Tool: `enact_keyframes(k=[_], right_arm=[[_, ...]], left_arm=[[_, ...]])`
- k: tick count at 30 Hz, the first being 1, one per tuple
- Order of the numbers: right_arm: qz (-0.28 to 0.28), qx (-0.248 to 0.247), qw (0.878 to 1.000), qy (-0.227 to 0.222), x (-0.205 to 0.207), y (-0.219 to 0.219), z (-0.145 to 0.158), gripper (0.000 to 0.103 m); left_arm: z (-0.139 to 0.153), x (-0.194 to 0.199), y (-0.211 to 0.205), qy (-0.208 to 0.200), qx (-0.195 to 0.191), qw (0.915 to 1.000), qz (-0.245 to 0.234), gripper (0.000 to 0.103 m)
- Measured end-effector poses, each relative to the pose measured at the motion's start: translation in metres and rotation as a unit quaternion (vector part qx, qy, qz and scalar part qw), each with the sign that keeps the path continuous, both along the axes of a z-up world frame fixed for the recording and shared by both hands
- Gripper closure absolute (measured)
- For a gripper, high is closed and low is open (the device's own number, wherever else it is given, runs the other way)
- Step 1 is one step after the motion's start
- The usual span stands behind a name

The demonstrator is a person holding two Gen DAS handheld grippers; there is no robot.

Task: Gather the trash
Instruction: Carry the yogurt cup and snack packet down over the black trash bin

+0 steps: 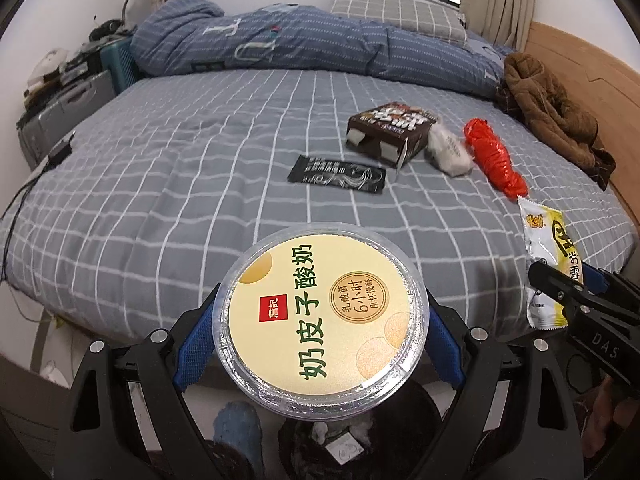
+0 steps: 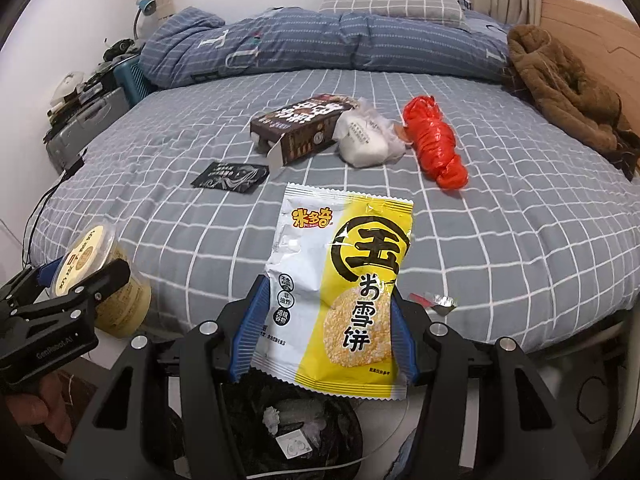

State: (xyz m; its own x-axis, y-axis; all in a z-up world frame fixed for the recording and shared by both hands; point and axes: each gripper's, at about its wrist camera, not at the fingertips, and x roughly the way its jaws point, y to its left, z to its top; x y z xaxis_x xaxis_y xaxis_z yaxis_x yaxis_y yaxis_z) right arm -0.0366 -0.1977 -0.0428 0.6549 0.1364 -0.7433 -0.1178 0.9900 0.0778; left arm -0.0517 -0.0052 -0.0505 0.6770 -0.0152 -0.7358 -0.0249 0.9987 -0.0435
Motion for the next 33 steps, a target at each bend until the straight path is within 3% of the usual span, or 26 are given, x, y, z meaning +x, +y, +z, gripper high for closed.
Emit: enact_keyframes(k=[33], right_arm=[[0.010, 0.004, 1.000, 0.026, -0.069, 0.017, 0.001, 0.050]], left_arm=[[0.003, -0.065, -0.005, 0.025, -0.010, 0.9996, 0.005, 0.017]])
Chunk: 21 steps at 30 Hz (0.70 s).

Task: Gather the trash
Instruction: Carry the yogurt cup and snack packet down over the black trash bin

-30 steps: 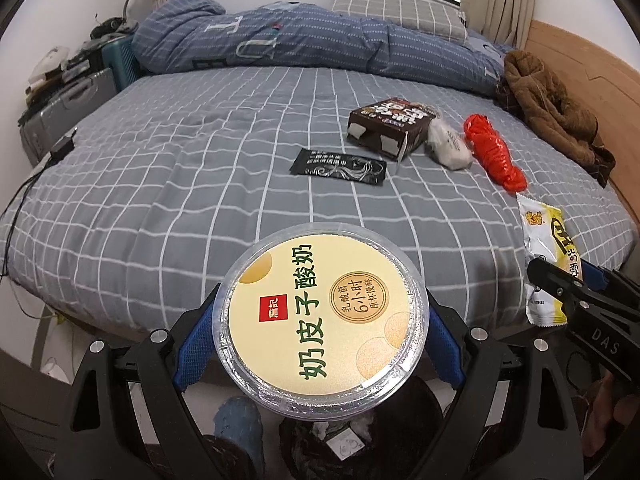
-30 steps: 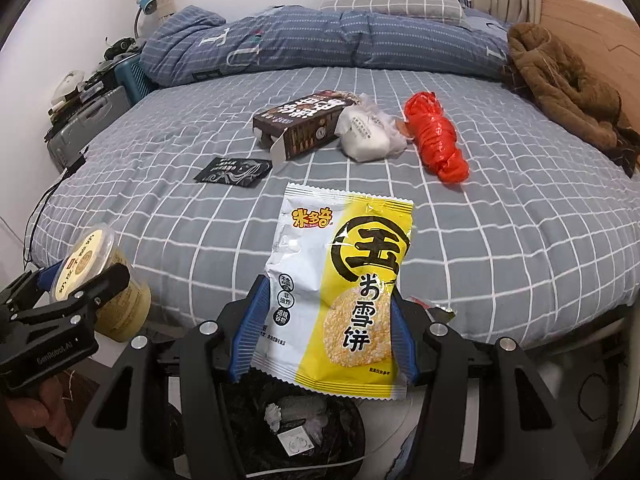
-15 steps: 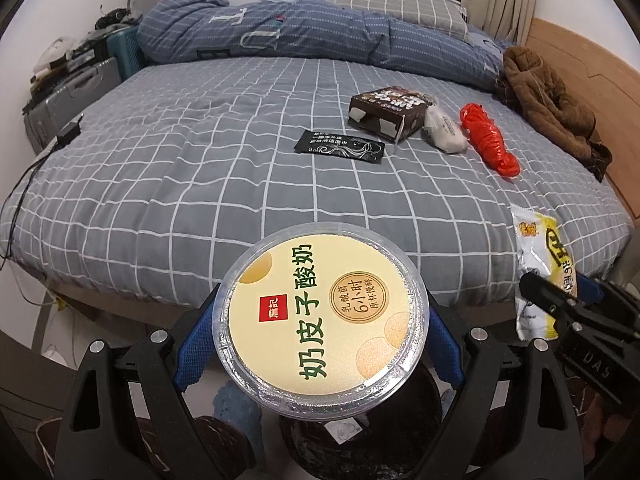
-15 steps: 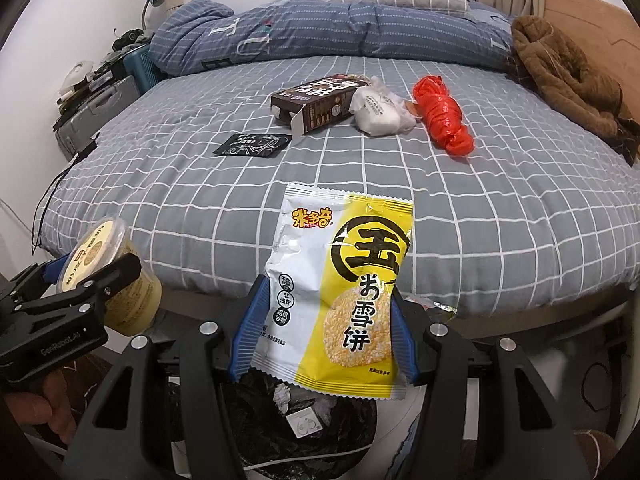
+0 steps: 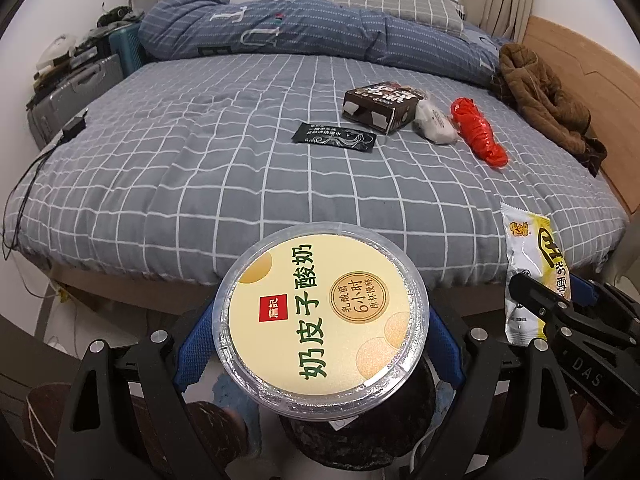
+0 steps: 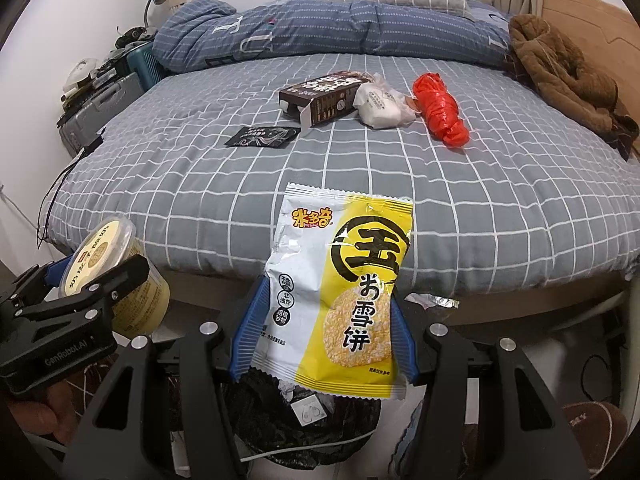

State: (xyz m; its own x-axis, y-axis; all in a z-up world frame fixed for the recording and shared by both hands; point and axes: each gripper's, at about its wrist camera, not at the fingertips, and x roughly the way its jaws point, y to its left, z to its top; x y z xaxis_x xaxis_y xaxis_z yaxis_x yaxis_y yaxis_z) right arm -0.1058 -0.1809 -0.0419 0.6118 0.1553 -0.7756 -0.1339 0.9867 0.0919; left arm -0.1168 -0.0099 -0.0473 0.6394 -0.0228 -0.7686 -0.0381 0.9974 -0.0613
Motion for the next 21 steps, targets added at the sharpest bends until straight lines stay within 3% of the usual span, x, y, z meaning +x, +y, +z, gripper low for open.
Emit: enact_keyframes(k=[10, 21], right_arm=[[0.004, -0.011, 0.999, 0.036, -0.008, 0.000, -0.040, 0.050], [0.014, -0.017, 0.997, 0.077, 0.011, 0.008, -0.084, 0.050]], left_arm=[[-0.033, -0.006, 0.005, 0.024, -0.013, 0.9996, -0.001, 0.017], [-0.085, 0.020, 0.004, 0.065, -0.007, 0.9978, -0.012, 0.017]])
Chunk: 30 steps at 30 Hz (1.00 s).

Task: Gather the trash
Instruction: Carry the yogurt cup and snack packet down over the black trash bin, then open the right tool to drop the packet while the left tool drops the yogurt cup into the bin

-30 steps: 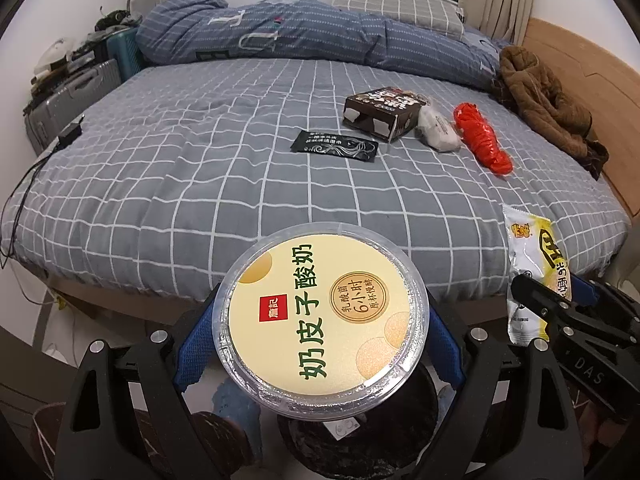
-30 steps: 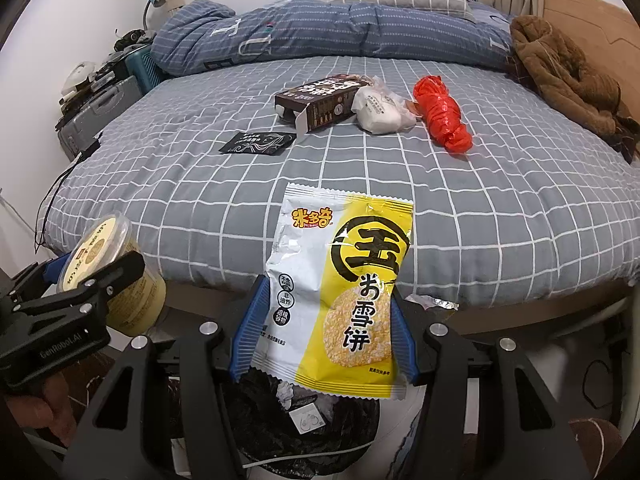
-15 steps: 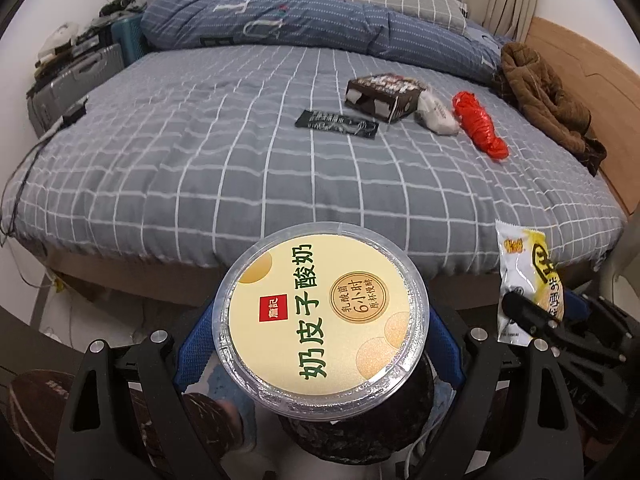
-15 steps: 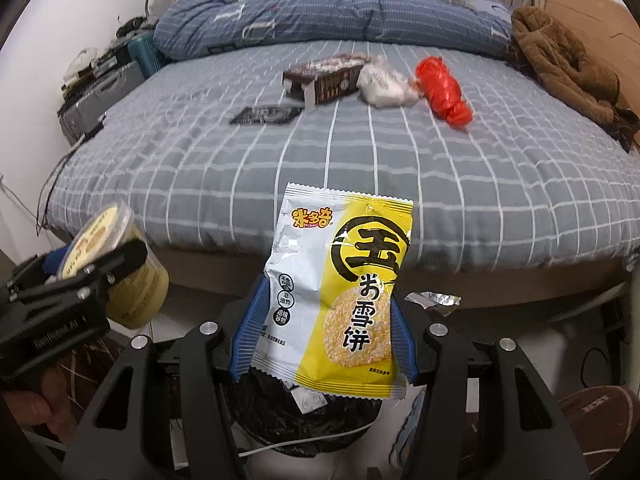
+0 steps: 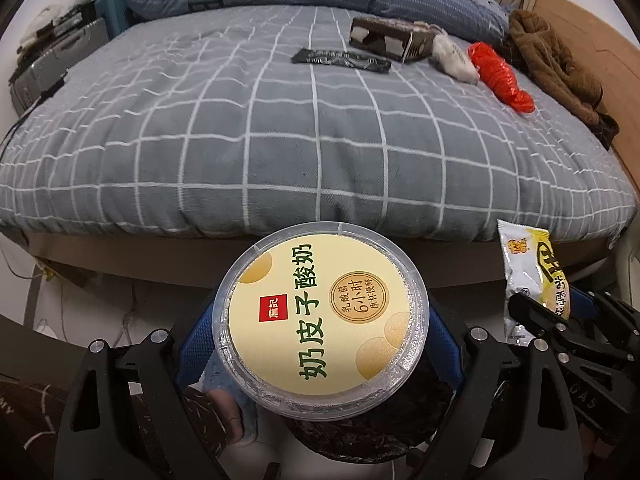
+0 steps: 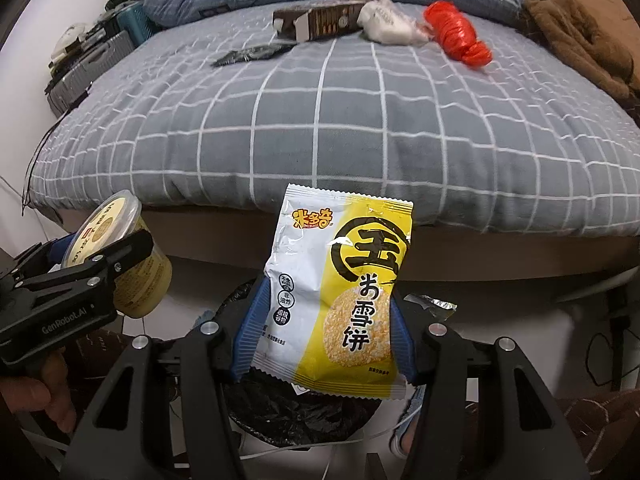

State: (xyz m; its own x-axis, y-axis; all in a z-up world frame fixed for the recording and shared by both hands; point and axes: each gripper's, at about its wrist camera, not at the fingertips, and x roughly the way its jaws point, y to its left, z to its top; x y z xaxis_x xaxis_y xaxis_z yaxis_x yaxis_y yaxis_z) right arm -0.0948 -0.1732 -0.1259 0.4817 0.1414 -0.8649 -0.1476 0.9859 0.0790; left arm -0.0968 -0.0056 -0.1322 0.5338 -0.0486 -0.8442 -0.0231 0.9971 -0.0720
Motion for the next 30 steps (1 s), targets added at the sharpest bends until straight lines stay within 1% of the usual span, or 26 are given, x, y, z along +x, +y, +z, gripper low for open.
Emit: enact_keyframes(k=[6, 12, 19, 26, 30], right_arm=[[0.011, -0.014, 0.999, 0.027, 0.010, 0.008, -0.029, 0.050], [0.023, -0.013, 0.998, 0.052, 0.018, 0.019, -0.049, 0.050], [0.037, -0.020, 0.997, 0.070, 0.020, 0.036, -0.066, 0.047], [0.046, -0.029, 0.996, 0.076, 0.018, 0.048, -0.077, 0.046], [0.046, -0.026, 0.995, 0.083, 0.017, 0.052, -0.083, 0.042]], left_arm=[[-0.020, 0.008, 0.000, 0.014, 0.005, 0.9999, -0.003, 0.017], [-0.036, 0.011, 0.010, 0.028, 0.018, 0.9995, 0.005, 0.017], [-0.049, 0.007, 0.026, 0.043, 0.023, 0.9986, 0.020, 0.017], [-0.057, -0.003, 0.042, 0.052, 0.022, 0.9979, 0.030, 0.017], [-0.064, -0.008, 0.047, 0.061, 0.023, 0.9974, 0.032, 0.017]])
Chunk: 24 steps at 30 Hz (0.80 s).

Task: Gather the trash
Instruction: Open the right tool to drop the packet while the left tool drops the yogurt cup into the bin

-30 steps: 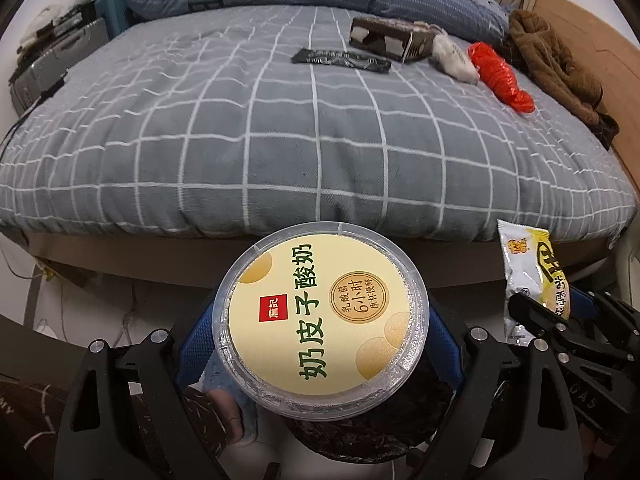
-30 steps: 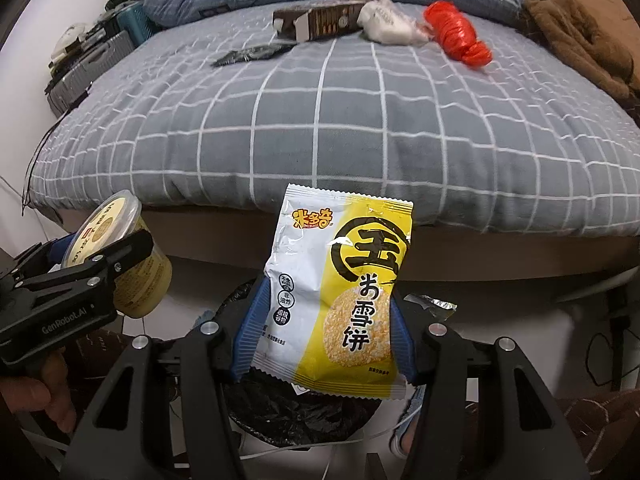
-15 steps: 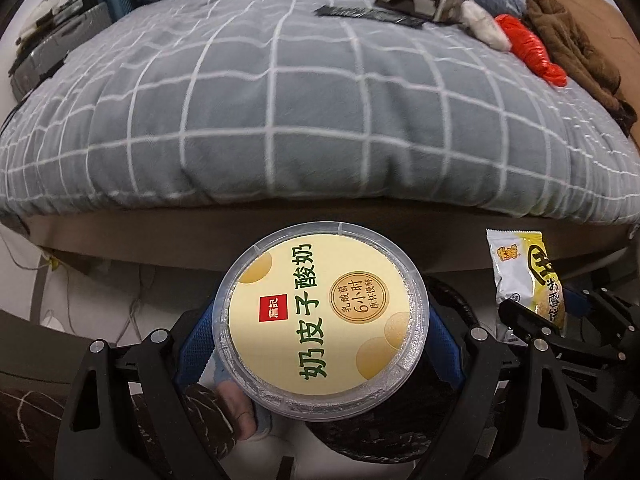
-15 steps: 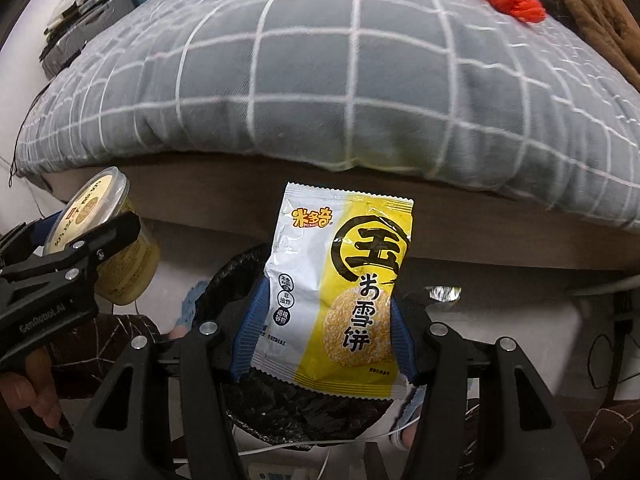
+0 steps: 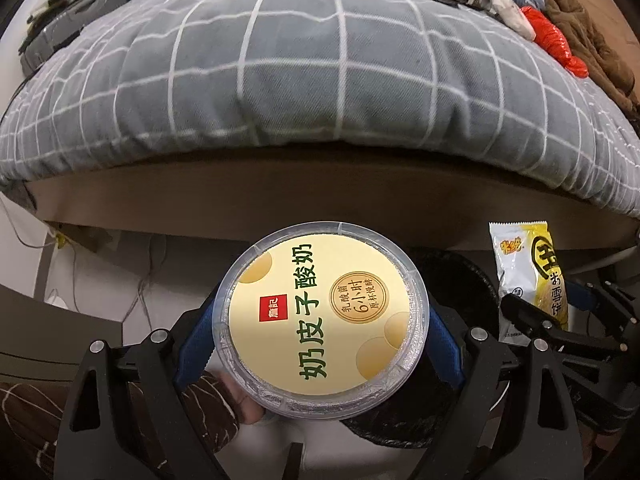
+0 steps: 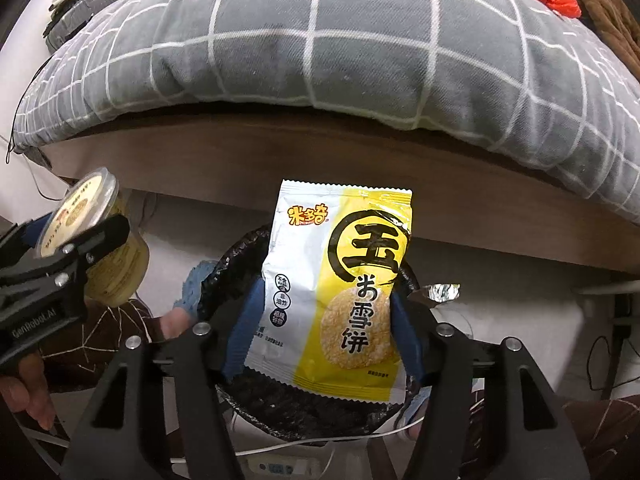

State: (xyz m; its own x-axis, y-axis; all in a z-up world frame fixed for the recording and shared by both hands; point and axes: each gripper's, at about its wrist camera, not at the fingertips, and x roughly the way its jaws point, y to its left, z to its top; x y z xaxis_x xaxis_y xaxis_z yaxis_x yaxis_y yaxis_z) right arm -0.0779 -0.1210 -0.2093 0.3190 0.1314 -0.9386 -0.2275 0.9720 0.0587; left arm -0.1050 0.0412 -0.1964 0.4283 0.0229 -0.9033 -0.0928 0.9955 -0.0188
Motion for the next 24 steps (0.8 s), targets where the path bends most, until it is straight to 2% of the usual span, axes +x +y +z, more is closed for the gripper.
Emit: enact_keyframes(k=[7, 11, 17, 24], right_arm=[[-0.003, -0.007, 1.000, -0.019, -0.007, 0.001, -0.003, 0.019], [-0.019, -0.013, 0.999, -0.032, -0.009, -0.011, 0.003, 0.012], [-0.041, -0.034, 0.998, -0.046, -0.015, -0.031, 0.007, 0.008], [-0.074, -0.047, 0.995, -0.051, -0.016, -0.067, 0.007, 0.008]], left_arm=[[-0.001, -0.001, 0.006, 0.000, -0.007, 1.0000, 0.003, 0.017], [-0.001, -0.001, 0.001, -0.006, -0.009, 0.9999, -0.010, 0.017], [-0.006, 0.002, -0.011, -0.001, -0.020, 0.9995, -0.026, 0.017], [-0.011, 0.006, -0.050, 0.004, -0.029, 0.9980, -0.057, 0.017]])
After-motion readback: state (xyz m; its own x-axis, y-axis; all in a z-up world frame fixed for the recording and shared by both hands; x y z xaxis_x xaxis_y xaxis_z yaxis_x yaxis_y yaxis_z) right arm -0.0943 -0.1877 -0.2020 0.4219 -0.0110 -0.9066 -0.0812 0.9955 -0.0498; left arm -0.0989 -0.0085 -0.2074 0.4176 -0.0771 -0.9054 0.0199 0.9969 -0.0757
